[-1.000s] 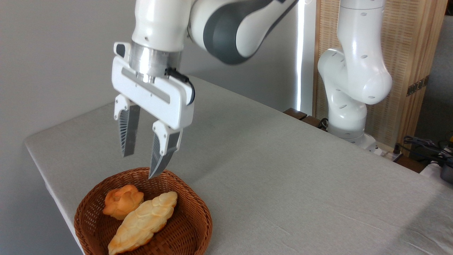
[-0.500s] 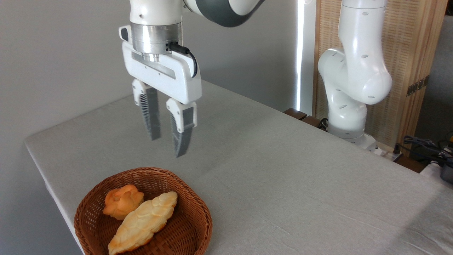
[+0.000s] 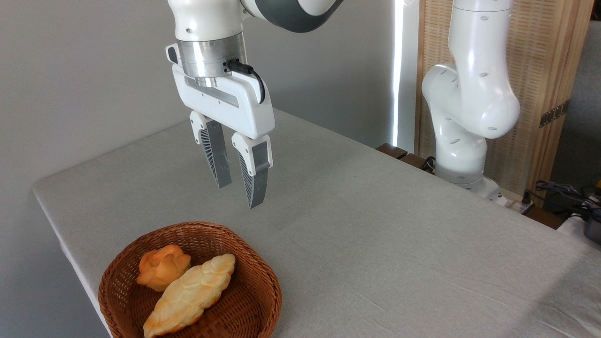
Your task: Put bread into the basket
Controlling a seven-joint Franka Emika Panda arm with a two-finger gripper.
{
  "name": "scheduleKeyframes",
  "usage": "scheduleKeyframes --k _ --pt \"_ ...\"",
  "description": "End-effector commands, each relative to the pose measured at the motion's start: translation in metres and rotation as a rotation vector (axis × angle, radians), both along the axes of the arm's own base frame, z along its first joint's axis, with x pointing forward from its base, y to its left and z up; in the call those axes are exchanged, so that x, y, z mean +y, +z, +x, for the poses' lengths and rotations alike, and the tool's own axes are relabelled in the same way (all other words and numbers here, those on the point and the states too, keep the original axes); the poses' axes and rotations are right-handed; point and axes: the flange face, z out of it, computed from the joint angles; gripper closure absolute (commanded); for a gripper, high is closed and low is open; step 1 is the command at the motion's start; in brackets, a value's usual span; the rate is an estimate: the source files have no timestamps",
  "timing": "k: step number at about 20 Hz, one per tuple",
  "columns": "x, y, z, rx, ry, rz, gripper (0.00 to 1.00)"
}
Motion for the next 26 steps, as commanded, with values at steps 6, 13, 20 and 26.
scheduleKeyframes --k 6,13,20,26 --pt "0.0035 0.0017 0.0008 0.014 0.005 0.001 0.00" --pt "0.0022 -0.0015 0.0020 0.020 0.005 0.003 0.00" --pt "0.0071 0.0002 0.0017 0.018 0.019 -0.010 0.00" --pt "0.0094 0.0003 0.0019 0.020 0.033 -0.033 0.00"
